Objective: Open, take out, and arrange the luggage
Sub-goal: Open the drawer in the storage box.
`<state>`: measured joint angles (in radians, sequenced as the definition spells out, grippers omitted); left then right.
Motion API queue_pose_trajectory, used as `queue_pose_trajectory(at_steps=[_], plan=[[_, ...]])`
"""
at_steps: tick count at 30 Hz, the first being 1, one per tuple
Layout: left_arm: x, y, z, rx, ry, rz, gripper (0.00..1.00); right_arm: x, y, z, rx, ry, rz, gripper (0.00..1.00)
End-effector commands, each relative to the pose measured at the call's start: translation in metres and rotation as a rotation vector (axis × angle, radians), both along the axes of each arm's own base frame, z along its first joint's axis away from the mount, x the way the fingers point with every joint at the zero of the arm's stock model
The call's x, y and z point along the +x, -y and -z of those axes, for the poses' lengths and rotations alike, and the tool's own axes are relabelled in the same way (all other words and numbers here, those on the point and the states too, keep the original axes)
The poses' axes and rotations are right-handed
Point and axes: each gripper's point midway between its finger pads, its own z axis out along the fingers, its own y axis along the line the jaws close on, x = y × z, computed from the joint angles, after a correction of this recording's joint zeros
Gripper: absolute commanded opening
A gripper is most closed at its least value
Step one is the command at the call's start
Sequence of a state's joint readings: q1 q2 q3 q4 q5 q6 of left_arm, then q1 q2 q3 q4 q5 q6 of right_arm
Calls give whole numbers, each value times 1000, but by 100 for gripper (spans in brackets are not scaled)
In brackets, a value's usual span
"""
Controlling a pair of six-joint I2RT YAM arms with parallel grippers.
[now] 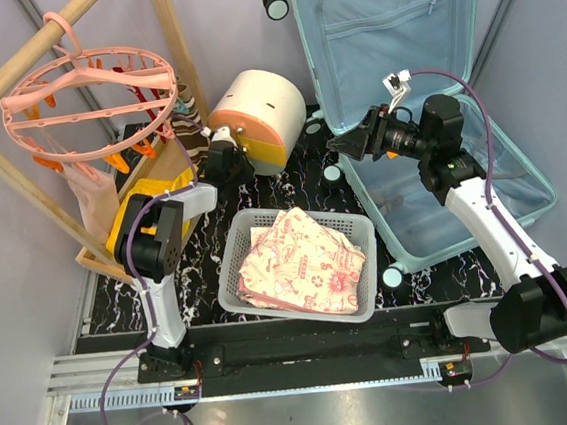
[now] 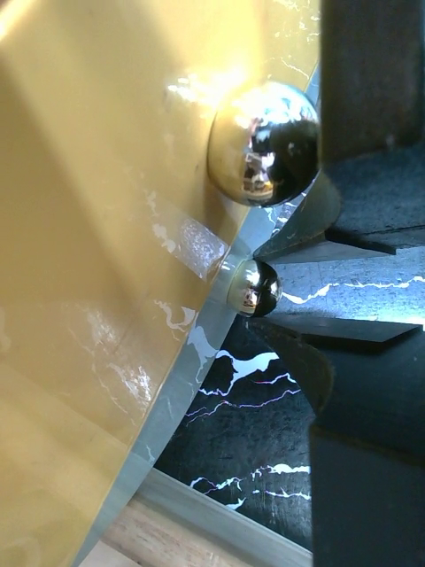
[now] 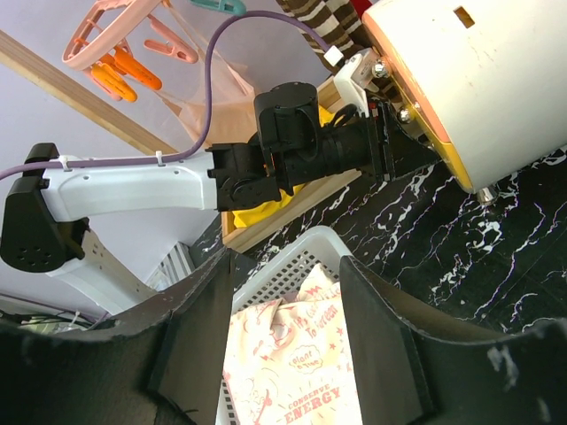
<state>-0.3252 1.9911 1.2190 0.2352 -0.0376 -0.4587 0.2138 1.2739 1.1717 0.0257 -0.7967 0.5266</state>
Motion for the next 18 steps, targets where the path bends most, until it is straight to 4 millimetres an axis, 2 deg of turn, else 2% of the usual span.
queue_pose_trajectory(at_steps=[1, 3, 4, 6, 7, 16, 18], plan=[[15, 1, -22, -19, 85, 7, 17, -3, 1, -9, -3, 70, -7, 59], [10, 0, -25, -28, 89, 5, 16, -2, 0, -7, -3, 64, -9, 59], [1, -1, -17, -31, 71, 5, 15, -1, 1, -7, -4, 66, -8, 60], [-2, 0, -27, -48, 105, 11, 13, 0, 0, -6, -3, 60, -9, 59], [-10, -3, -19, -45, 90, 8, 13, 0, 0, -7, -1, 63, -10, 60], [-31, -7, -36, -64, 141, 6, 12, 0, 0, 0, 4, 51, -12, 60], [-36, -7, -34, -61, 135, 9, 12, 0, 0, 0, 6, 50, -11, 60]])
